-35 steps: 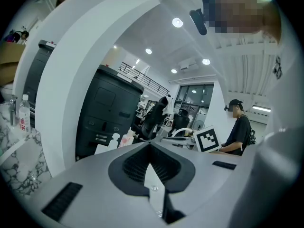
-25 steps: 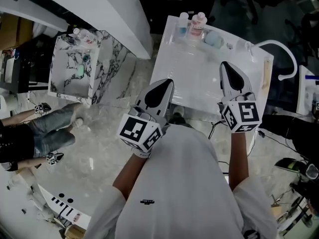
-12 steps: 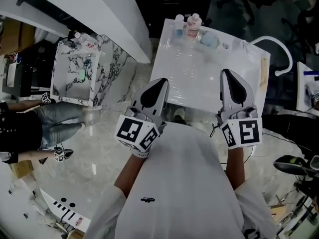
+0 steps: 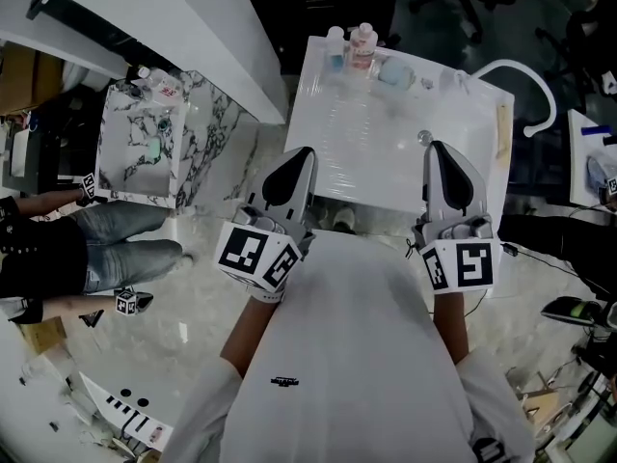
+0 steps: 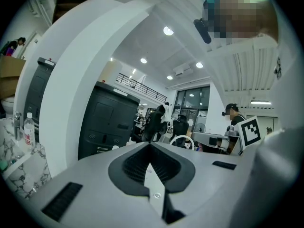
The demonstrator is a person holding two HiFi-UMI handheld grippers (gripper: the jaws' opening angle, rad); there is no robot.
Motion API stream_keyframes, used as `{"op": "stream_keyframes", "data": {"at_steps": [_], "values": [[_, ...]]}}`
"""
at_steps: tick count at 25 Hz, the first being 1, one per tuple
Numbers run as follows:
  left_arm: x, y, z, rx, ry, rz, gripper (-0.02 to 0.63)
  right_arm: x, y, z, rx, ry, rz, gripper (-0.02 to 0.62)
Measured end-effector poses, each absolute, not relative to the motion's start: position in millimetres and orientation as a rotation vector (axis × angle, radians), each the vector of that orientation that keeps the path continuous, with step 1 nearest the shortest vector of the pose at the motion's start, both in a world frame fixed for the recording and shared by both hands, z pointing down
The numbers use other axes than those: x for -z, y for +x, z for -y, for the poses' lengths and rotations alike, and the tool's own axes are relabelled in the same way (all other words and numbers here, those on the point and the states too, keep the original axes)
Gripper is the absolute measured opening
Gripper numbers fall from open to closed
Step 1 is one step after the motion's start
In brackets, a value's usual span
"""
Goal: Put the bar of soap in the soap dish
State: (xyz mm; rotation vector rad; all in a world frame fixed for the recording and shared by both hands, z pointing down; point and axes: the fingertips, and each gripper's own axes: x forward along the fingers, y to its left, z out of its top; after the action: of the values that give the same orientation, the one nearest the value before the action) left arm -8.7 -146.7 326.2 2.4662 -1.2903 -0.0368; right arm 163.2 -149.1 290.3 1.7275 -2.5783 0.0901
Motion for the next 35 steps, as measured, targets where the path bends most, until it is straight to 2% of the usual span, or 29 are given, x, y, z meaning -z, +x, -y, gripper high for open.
{"op": "stream_keyframes", "data": {"at_steps": [35], "values": [[-324, -11, 138, 0.001, 2.476, 1.278, 0.009, -297, 152, 141, -0.103, 1.702, 2.593, 0.012]]}}
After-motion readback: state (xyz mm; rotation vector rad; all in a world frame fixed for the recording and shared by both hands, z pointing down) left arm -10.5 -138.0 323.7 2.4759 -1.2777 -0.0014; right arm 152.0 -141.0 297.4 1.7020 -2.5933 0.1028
